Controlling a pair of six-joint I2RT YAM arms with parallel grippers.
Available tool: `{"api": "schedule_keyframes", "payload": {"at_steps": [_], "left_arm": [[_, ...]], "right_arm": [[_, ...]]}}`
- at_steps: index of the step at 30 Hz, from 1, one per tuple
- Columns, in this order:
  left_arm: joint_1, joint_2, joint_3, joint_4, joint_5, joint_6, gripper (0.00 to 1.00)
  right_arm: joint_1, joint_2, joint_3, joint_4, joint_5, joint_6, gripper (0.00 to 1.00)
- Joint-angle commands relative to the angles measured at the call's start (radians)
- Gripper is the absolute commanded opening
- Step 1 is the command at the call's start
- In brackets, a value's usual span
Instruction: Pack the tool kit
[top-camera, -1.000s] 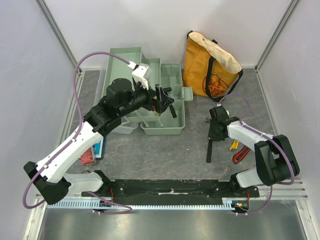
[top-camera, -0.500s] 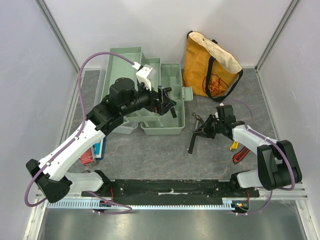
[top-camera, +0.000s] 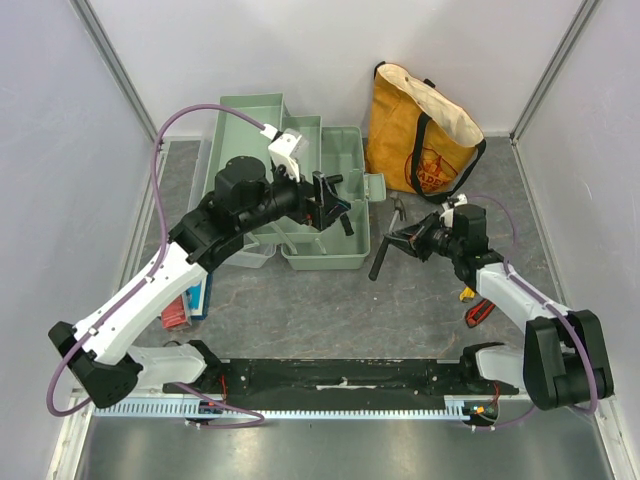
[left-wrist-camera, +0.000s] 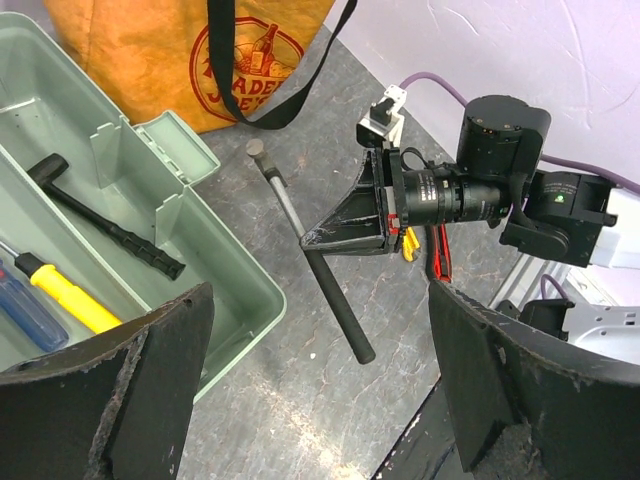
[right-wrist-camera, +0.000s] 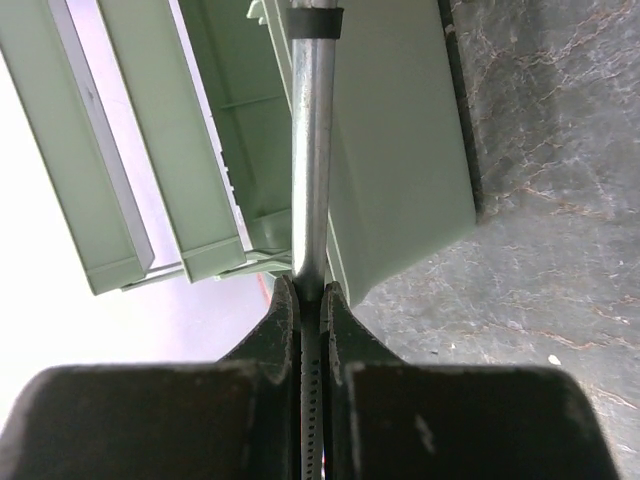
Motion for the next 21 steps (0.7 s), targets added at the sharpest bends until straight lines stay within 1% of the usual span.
{"api": "schedule_keyframes", "payload": {"at_steps": [1,3,6,10,13,17,21], "left_arm": [[0.004,-0.049,0.016,-0.005,-0.032,0.035,0.92],[0.005,-0.061,0.015,-0.008,-0.045,0.035,0.92],[0.002,-0.075,0.013,-0.010,-0.063,0.036,0.92],[0.004,-0.093,0.012,-0.013,-0.078,0.036,0.92],[0.004,-0.108,0.013,-0.019,-0.086,0.033,0.92],[0.002,-0.128,0.013,-0.025,-0.098,0.032,0.92],[0.002,-0.139,0.018,-0.027,-0.107,0.030,0.92]], "right_arm": [[0.001,-0.055,0.103,-0.007,0.015,-0.092,0.00],[0.006,-0.065,0.176,-0.087,0.057,-0.193,0.00],[0.026,-0.065,0.261,-0.127,0.100,-0.276,0.00],[0.090,-0.025,0.350,-0.133,0.160,-0.370,0.00],[0.144,0.038,0.416,-0.133,0.210,-0.425,0.00],[0.208,0.135,0.476,-0.110,0.293,-0.474,0.00],[0.268,0.227,0.502,-0.061,0.356,-0.493,0.00]]}}
